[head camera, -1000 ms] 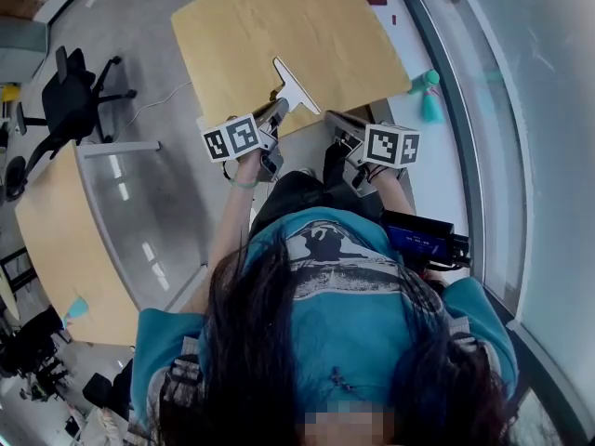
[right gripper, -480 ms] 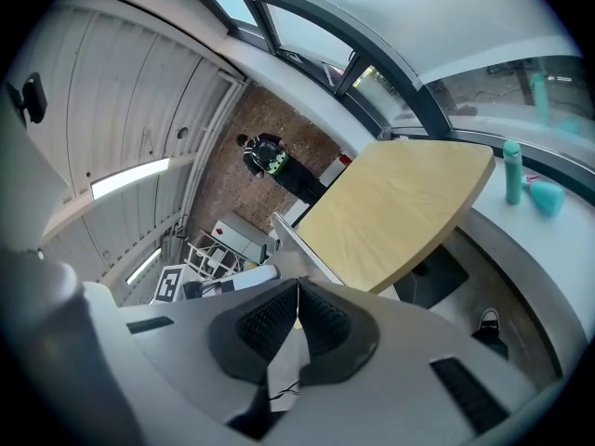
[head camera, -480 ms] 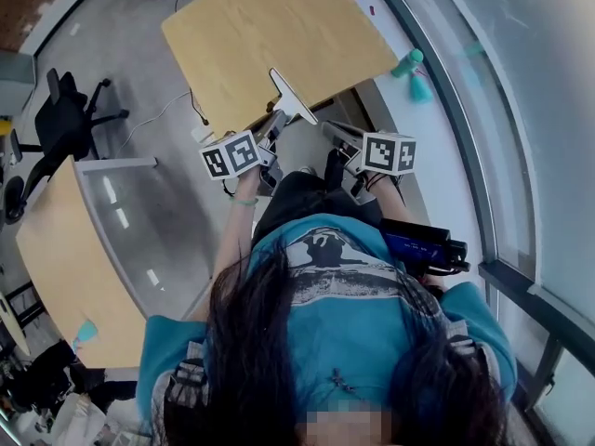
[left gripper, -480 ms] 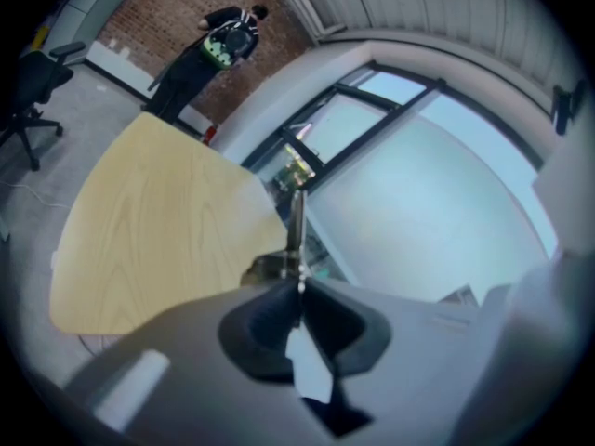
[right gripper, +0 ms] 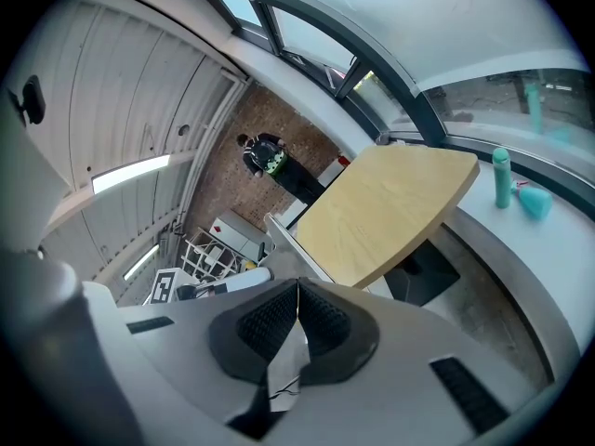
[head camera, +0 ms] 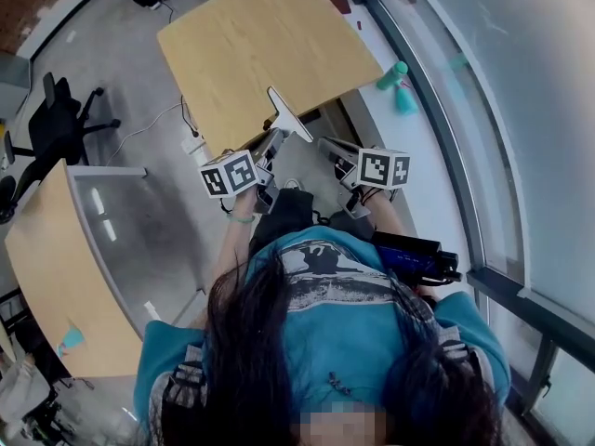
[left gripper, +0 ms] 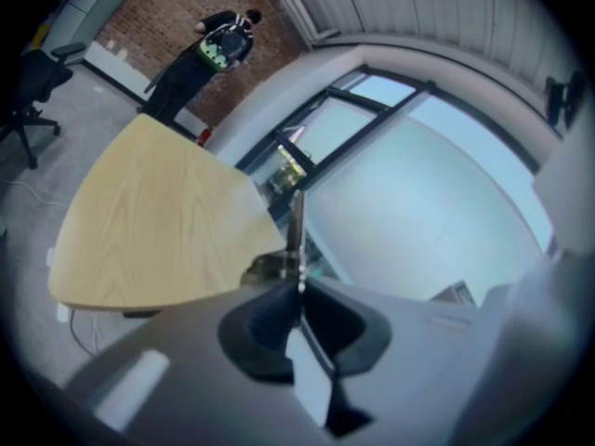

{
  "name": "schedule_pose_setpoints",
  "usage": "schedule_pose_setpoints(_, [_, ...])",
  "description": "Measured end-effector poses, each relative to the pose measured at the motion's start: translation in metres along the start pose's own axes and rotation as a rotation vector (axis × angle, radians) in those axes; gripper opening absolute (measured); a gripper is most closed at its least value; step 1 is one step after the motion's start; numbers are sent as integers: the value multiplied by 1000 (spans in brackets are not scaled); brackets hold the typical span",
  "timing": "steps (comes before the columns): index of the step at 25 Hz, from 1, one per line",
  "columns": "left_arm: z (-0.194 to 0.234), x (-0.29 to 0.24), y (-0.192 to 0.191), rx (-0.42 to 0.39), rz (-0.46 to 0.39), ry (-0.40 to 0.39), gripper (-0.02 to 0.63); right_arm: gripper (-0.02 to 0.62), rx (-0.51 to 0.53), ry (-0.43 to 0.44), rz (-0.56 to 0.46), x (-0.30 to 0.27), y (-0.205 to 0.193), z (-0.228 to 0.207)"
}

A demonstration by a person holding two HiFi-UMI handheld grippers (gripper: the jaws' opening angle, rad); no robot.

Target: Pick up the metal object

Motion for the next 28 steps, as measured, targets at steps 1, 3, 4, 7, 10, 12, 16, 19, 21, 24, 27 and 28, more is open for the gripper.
schedule_pose_setpoints(1, [-5, 1, -7, -2, -1, 0, 17, 12, -1, 2, -3, 9, -2, -2])
schedule_pose_setpoints(3, [-18, 3, -20, -10, -7, -4, 17, 12, -2, 3, -6, 27, -6, -8])
schedule_pose_setpoints(4, [-24, 3, -26, -9, -10, -7, 17, 12, -2, 3, -6, 36, -8, -10])
schedule_pose_setpoints(7, [-47, 8, -48, 8, -22, -14, 17, 12, -7, 3, -1, 68, -16, -16])
schedule_pose_setpoints(10, [-71, 16, -74, 20, -39, -14, 17, 12, -14, 6, -9, 105, -28, -23])
schedule_pose_setpoints(12, [-87, 22, -98, 28, -45, -8, 17, 12, -20, 12, -9, 131, -37, -30])
schedule_pose_setpoints(16, [-121, 47, -146, 39, -73, 20, 17, 12, -18, 47, 26, 175, -62, -38])
schedule_pose_setpoints(19, [-139, 71, -181, 56, -93, 45, 17, 12, -25, 71, 63, 202, -87, -41])
schedule_pose_setpoints(21, [-147, 88, -200, 55, -93, 72, 17, 12, -35, 81, 82, 215, -102, -42])
schedule_pose_setpoints(24, [-156, 114, -218, 55, -93, 110, 17, 12, -45, 103, 105, 228, -121, -36])
schedule_pose_setpoints(27, [-164, 135, -229, 54, -99, 136, 17, 12, -48, 129, 115, 238, -135, -29])
schedule_pose_setpoints(28, [-167, 140, -232, 51, -104, 136, 17, 12, -49, 134, 117, 240, -139, -27])
Point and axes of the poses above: the fingertips, and each gripper's own axes: x backward along the fingers, z to its left, y out of its top, the point moved 8 cm from there along x, backward along the fingers, and after that the axes turned 10 degrees about -z, right-handed, at the moved point
